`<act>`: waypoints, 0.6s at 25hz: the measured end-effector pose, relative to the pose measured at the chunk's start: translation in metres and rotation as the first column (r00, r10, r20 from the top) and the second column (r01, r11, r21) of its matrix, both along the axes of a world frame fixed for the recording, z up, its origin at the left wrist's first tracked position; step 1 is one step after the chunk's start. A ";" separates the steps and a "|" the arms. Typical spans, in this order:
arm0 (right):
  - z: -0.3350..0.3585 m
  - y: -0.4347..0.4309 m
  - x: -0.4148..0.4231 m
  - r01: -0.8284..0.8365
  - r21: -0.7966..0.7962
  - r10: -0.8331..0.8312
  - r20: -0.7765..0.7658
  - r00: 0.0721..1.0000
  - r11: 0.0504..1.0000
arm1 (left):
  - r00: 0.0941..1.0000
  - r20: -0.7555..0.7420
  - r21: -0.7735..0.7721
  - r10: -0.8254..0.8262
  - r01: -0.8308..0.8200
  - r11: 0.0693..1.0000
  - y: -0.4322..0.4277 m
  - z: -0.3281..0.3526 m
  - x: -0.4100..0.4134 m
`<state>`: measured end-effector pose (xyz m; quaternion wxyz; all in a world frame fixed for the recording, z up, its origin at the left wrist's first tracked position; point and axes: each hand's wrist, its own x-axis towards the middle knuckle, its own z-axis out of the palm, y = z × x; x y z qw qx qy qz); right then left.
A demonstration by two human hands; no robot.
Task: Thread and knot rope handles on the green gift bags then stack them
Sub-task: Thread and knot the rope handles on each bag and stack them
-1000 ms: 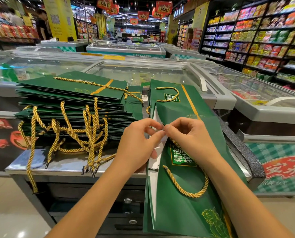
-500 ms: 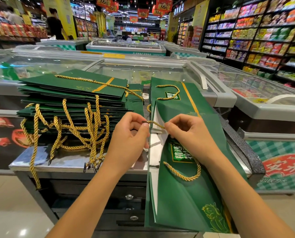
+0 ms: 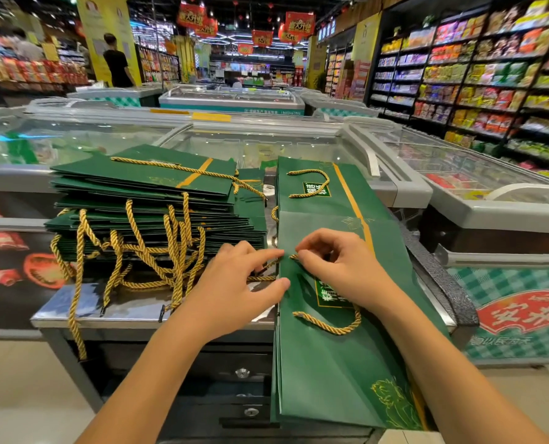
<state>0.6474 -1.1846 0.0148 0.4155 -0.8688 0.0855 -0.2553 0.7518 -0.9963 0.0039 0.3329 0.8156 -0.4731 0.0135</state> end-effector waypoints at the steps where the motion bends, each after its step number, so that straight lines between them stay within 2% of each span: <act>1: 0.004 0.001 -0.002 -0.033 -0.040 0.032 -0.035 0.999 0.999 | 1.000 0.010 0.030 0.016 -0.016 0.999 0.000 0.000 0.001; 3: 0.012 0.002 -0.008 -0.067 -0.165 0.046 -0.131 0.990 0.984 | 0.998 0.060 0.082 0.028 -0.032 0.996 -0.001 0.000 -0.001; 5: 0.019 0.001 -0.017 0.006 -0.369 -0.098 -0.233 0.968 0.929 | 0.992 0.118 0.118 0.036 -0.050 0.992 -0.001 0.000 -0.003; 7: 0.022 0.001 -0.025 0.092 -0.490 -0.284 -0.333 0.899 0.867 | 0.988 0.145 0.129 0.044 -0.063 0.990 -0.001 0.000 -0.003; 10: 0.019 0.004 -0.032 0.176 -0.517 -0.422 -0.408 0.810 0.838 | 0.987 0.156 0.130 0.046 -0.067 0.989 -0.002 -0.001 -0.002; 13: 0.014 0.002 -0.035 0.255 -0.519 -0.455 -0.303 0.838 0.816 | 0.988 0.148 0.123 0.048 -0.067 0.990 -0.002 -0.002 -0.002; 15: 0.014 -0.005 -0.040 0.328 -0.433 -0.450 -0.218 0.866 0.840 | 0.988 0.145 0.113 0.043 -0.060 0.992 -0.002 -0.002 -0.003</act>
